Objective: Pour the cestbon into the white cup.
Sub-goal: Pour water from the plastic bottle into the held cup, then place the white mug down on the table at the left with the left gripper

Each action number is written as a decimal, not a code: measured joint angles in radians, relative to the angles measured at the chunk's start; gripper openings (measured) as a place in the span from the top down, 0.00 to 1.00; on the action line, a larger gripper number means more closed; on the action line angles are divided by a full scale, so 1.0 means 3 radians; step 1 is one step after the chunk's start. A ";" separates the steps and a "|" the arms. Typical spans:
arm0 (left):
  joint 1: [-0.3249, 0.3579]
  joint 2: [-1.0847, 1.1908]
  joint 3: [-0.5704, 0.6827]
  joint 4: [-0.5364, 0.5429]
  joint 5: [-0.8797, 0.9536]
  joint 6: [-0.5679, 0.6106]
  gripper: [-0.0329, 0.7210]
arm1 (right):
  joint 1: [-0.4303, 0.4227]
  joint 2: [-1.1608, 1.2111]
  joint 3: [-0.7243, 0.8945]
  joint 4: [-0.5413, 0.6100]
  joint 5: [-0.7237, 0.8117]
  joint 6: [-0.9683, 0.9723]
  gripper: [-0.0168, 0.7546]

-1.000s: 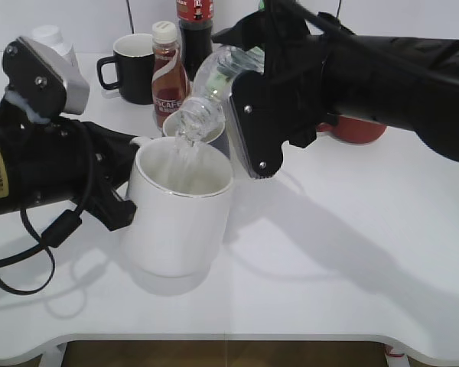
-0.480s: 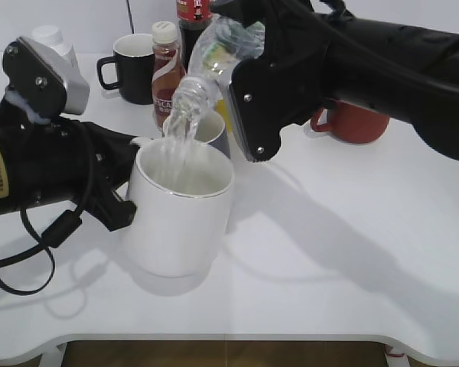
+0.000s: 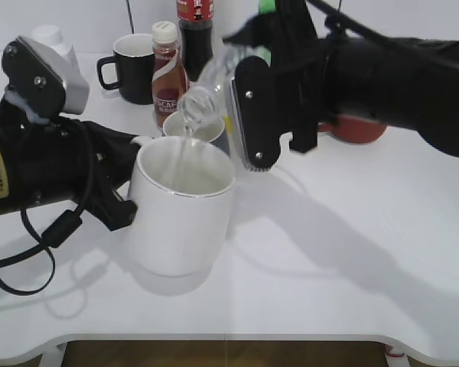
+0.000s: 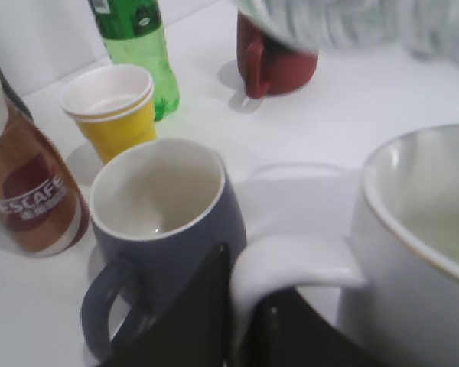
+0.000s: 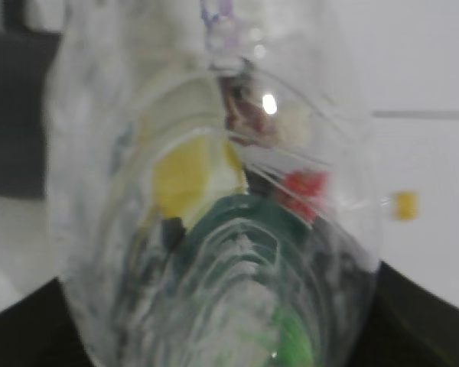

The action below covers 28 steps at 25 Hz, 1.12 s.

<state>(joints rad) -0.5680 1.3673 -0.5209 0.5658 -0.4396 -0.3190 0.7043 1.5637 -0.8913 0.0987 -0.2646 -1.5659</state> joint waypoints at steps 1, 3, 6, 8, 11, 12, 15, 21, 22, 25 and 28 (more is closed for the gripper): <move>0.0000 0.0000 0.0002 0.0000 -0.0024 0.0000 0.92 | 0.0000 0.0000 0.0000 0.0008 0.0071 0.0217 0.35; 0.0000 0.0000 0.0002 0.0000 -0.0038 0.0000 0.92 | 0.0000 0.0000 0.0000 0.0068 0.0156 0.0791 0.35; 0.0014 0.0000 0.0002 0.0000 -0.0058 0.0000 0.92 | 0.0000 -0.0014 0.0000 0.0135 0.0180 0.1915 0.35; 0.0072 0.0000 0.0002 -0.0003 -0.0099 0.0003 0.92 | -0.0013 -0.0060 0.0000 0.0152 0.0188 0.2734 0.35; 0.0262 0.0000 0.0008 -0.0097 -0.0273 0.0009 0.92 | -0.0127 -0.0110 0.0000 0.0155 0.0149 0.3764 0.35; 0.0359 0.0000 0.0008 -0.0159 -0.0364 0.0009 0.92 | -0.0211 -0.0113 0.0000 0.0146 0.0112 0.4057 0.35; 0.0713 0.0000 0.0008 -0.0358 -0.0596 0.0129 0.92 | -0.0519 -0.0113 0.0053 -0.0068 -0.0068 0.4774 0.35; 0.1332 0.0231 0.0008 -0.0796 -0.1016 0.0734 0.92 | -0.1039 -0.0113 0.0450 -0.1386 -0.0700 0.6371 0.35; 0.1403 0.0339 0.0008 -0.0847 -0.1145 0.0778 0.92 | -0.1088 -0.0102 0.0522 -0.1573 -0.0810 0.6544 0.35; 0.1530 0.0724 0.0008 -0.0944 -0.1587 0.0931 0.92 | -0.1129 -0.0058 0.0628 -0.1852 -0.0894 0.6721 0.35; 0.1573 0.1152 0.0008 -0.1142 -0.2074 0.1063 0.92 | -0.1135 -0.0007 0.0671 -0.1937 -0.0884 0.6739 0.35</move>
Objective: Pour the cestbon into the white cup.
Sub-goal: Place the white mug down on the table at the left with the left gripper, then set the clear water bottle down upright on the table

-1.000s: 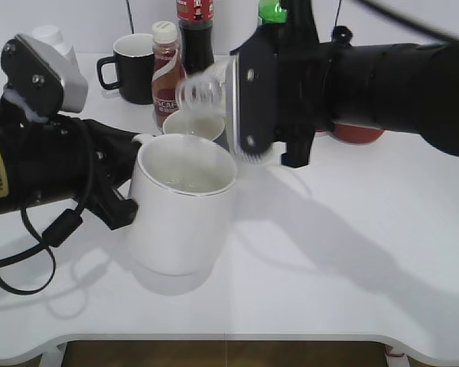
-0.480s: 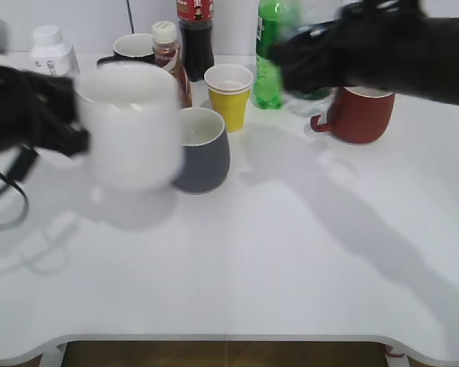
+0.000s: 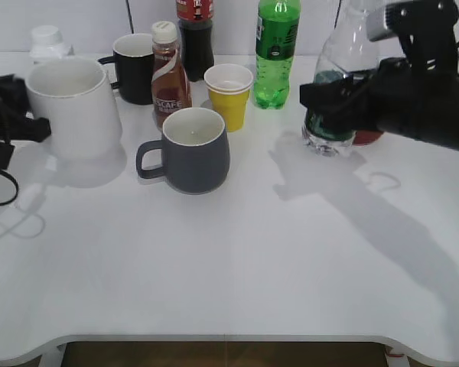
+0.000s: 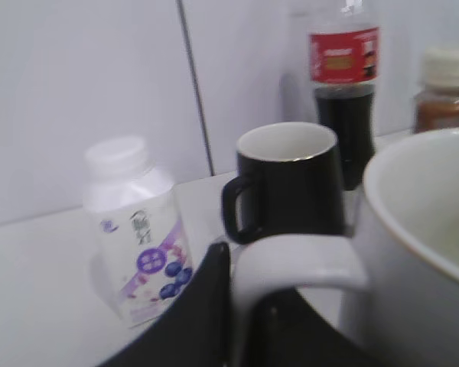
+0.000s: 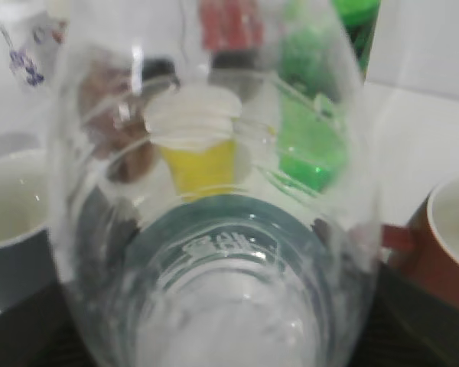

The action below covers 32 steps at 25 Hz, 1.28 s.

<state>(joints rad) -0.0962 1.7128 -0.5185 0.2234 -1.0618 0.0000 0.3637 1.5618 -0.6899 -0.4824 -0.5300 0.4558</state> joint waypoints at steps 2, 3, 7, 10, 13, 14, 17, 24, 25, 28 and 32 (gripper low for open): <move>0.0014 0.0270 -0.0011 -0.0086 -0.0192 0.0000 0.92 | -0.0004 0.0024 0.0008 -0.0030 0.0000 0.0001 0.35; 0.0015 0.0376 -0.0023 -0.0096 -0.0236 0.0000 0.92 | -0.0004 0.0024 0.0008 -0.0038 0.0000 0.0001 0.35; 0.0020 0.0758 -0.0087 -0.0111 -0.0279 0.0000 0.92 | -0.0004 0.0031 0.0008 -0.0055 -0.0006 0.0004 0.35; 0.0020 0.0826 -0.0119 -0.0115 -0.0363 0.0000 0.92 | -0.0004 0.0031 0.0008 -0.0061 -0.0006 0.0005 0.35; 0.0020 0.0826 -0.0092 -0.0115 -0.0381 0.0000 0.92 | -0.0004 0.0031 0.0008 -0.0061 -0.0003 0.0008 0.35; 0.0020 0.0826 -0.0066 -0.0115 -0.0405 0.0000 0.91 | -0.0004 0.0031 0.0008 -0.0061 -0.0003 0.0008 0.35; 0.0020 0.0826 0.0037 -0.0109 -0.0465 0.0000 0.81 | -0.0004 0.0037 0.0008 -0.0064 -0.0003 0.0012 0.35; 0.0020 0.0753 0.0223 -0.0112 -0.0511 -0.0017 0.63 | -0.0004 0.0045 0.0008 -0.0064 -0.0003 0.0022 0.35; 0.0020 0.0727 0.0256 -0.0112 -0.0503 -0.0017 0.63 | -0.0004 0.0052 0.0008 -0.0064 -0.0007 0.0025 0.35; 0.0020 0.0621 0.0381 -0.0131 -0.0498 -0.0017 0.62 | -0.0004 0.0126 0.0008 -0.0064 -0.0032 0.0025 0.35; 0.0020 0.0501 0.0543 -0.0144 -0.0495 -0.0017 0.62 | -0.0004 0.0337 0.0008 -0.0064 -0.0147 -0.0005 0.35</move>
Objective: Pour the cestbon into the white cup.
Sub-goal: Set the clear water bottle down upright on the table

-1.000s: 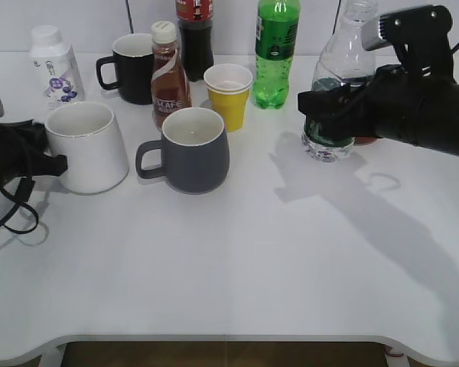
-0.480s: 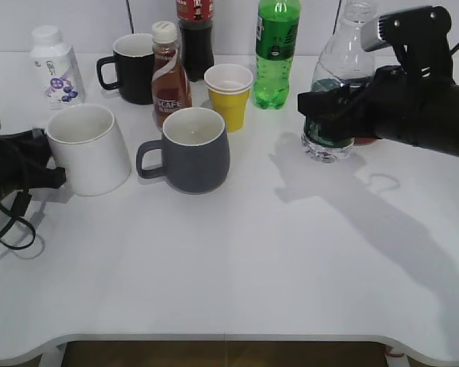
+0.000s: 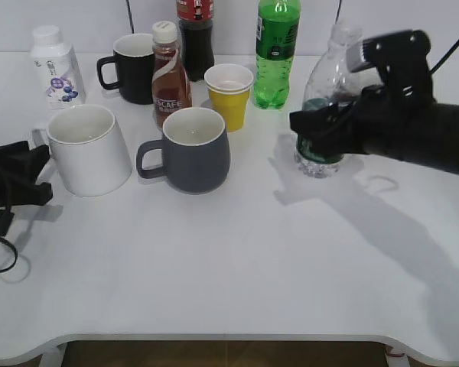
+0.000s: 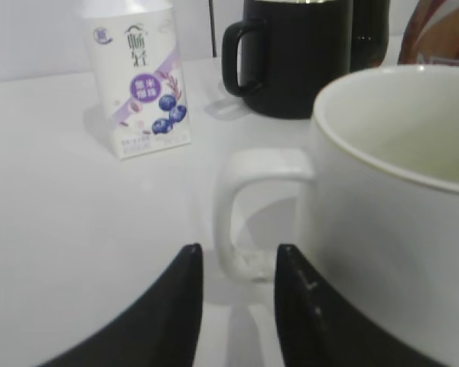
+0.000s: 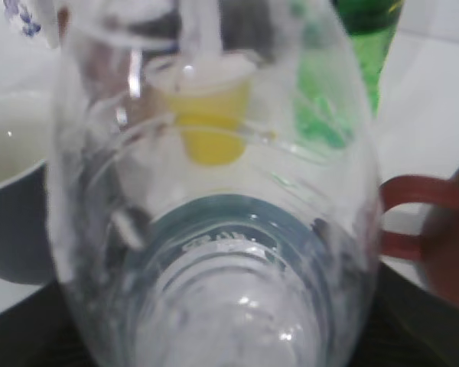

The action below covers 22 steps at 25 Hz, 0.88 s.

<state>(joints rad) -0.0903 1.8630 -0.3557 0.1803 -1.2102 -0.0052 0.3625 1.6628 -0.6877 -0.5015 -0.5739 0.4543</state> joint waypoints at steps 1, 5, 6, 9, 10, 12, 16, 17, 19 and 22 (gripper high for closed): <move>0.0000 -0.0024 0.0031 -0.0003 0.0000 0.0000 0.62 | 0.0000 0.0060 0.0000 0.0000 -0.0049 -0.0007 0.35; 0.0000 -0.0129 0.0154 -0.0015 0.0000 0.0000 0.62 | 0.0000 0.0286 0.0000 0.0000 -0.0200 -0.0035 0.35; 0.0000 -0.0161 0.0188 -0.0015 0.0000 0.0000 0.62 | 0.0000 0.0327 0.0000 0.0000 -0.0220 -0.0061 0.35; 0.0000 -0.0254 0.0272 -0.0017 0.0000 0.0000 0.62 | 0.0000 0.0445 0.0000 0.0000 -0.0307 -0.0150 0.35; 0.0000 -0.0290 0.0290 -0.0017 0.0001 0.0000 0.62 | 0.0000 0.0457 0.0000 0.0003 -0.0334 -0.0169 0.34; 0.0000 -0.0377 0.0305 -0.0017 0.0008 0.0000 0.62 | 0.0000 0.0473 0.0000 0.0003 -0.0369 -0.0190 0.27; 0.0000 -0.0646 0.0311 -0.0050 0.0082 0.0000 0.62 | 0.0000 0.0473 0.0000 0.0003 -0.0421 -0.0300 0.18; 0.0000 -0.0750 0.0311 -0.0056 0.0153 0.0000 0.62 | 0.0000 0.0443 0.0000 0.0003 -0.0423 -0.0326 0.18; 0.0000 -0.0995 0.0311 -0.0078 0.0427 -0.0004 0.62 | 0.0000 0.0288 0.0000 0.0003 -0.0423 -0.0357 0.17; -0.0003 -0.1518 0.0287 -0.0097 0.1118 -0.0160 0.62 | 0.0000 -0.0143 -0.0008 0.0003 -0.0280 -0.0372 0.17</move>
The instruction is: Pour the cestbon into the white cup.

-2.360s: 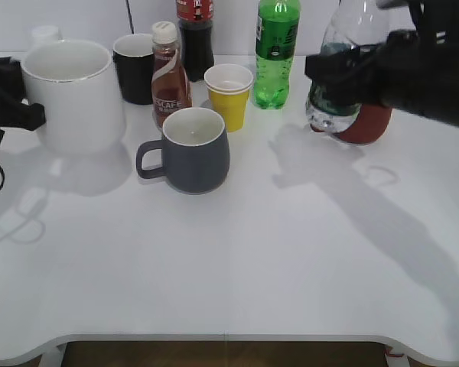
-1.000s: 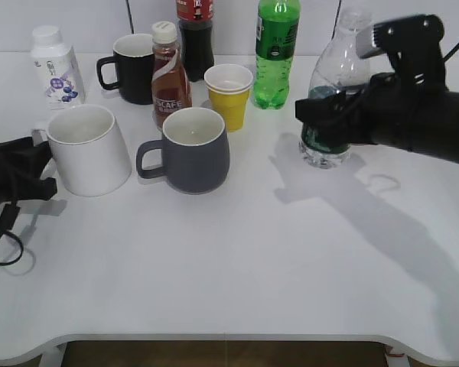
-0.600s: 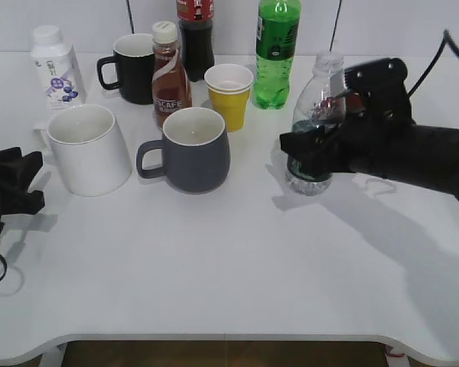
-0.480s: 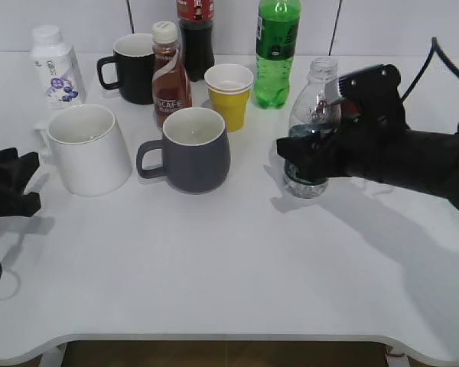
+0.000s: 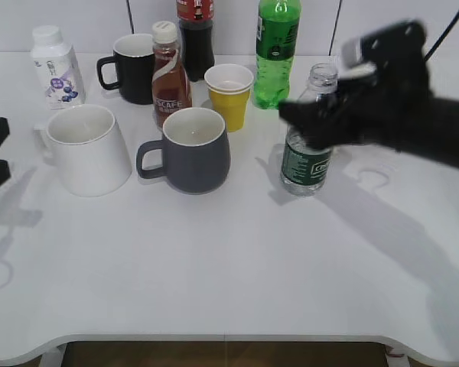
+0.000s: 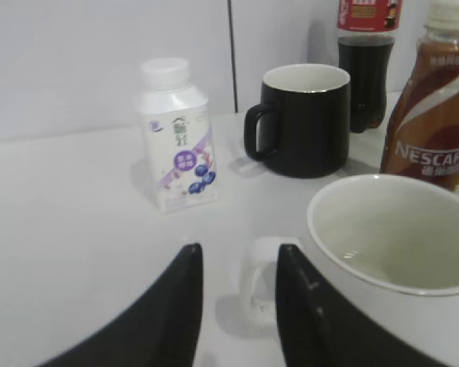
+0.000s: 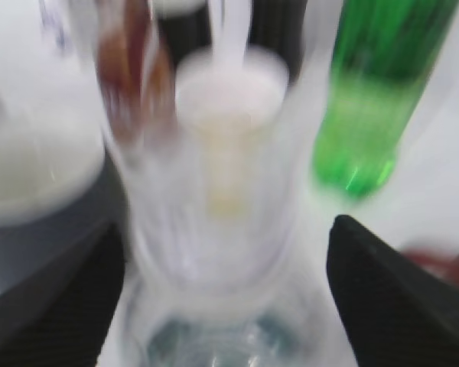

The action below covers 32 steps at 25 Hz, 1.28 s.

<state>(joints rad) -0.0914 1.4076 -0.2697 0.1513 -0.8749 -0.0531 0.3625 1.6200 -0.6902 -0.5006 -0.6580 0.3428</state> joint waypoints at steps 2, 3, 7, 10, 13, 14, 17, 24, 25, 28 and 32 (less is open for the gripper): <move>-0.0011 -0.0467 -0.0117 0.0004 0.0735 -0.0187 0.61 | 0.0000 -0.0352 -0.0028 -0.0033 0.0274 0.0009 0.17; -0.0011 -0.0677 -0.0190 0.0021 0.1203 -0.0267 0.59 | 0.0000 -0.0555 -0.0039 -0.0097 0.0445 0.0046 0.17; -0.0011 -0.1646 -0.0619 -0.0034 0.2916 -0.0364 0.41 | 0.0000 -0.1295 -0.0043 -0.0549 0.1046 0.0562 0.17; -0.0011 -0.2391 -0.0905 -0.0146 0.3859 -0.0383 0.24 | 0.0071 -0.1755 -0.0043 -0.0988 0.1483 0.1073 0.17; -0.0011 -0.2963 -0.1049 -0.0152 0.4477 -0.0386 0.16 | 0.0314 -0.2213 -0.0043 -0.1149 0.2141 0.1335 0.17; -0.0011 -0.3112 -0.1053 -0.0152 0.4665 -0.0386 0.16 | 0.0415 -0.2377 -0.0040 -0.1114 0.2408 0.1344 0.17; -0.0011 -0.3570 -0.1053 -0.0170 0.5199 -0.0386 0.16 | 0.0851 -0.2852 -0.0019 -0.0576 0.3349 0.0824 0.17; -0.0011 -0.4293 -0.1056 -0.0228 0.6192 -0.0344 0.17 | 0.1195 -0.3632 0.0001 0.0871 0.5235 -0.0192 0.18; -0.0011 -0.4337 -0.1056 -0.0232 0.6262 -0.0322 0.17 | 0.1195 -0.3766 0.0011 0.0920 0.5443 -0.0210 0.18; -0.0011 -0.4398 -0.0991 -0.0239 0.6396 -0.0232 0.17 | 0.1195 -0.4138 0.0119 0.0978 0.5876 -0.0236 0.19; -0.0011 -0.4402 -0.0862 -0.0301 0.6456 -0.0105 0.17 | 0.1195 -0.4613 0.0425 0.0991 0.6083 -0.0244 0.20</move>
<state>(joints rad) -0.0946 0.0869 -0.5284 0.0611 1.0620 -0.0847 0.7210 0.2360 -0.5627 -0.2034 1.1669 0.2697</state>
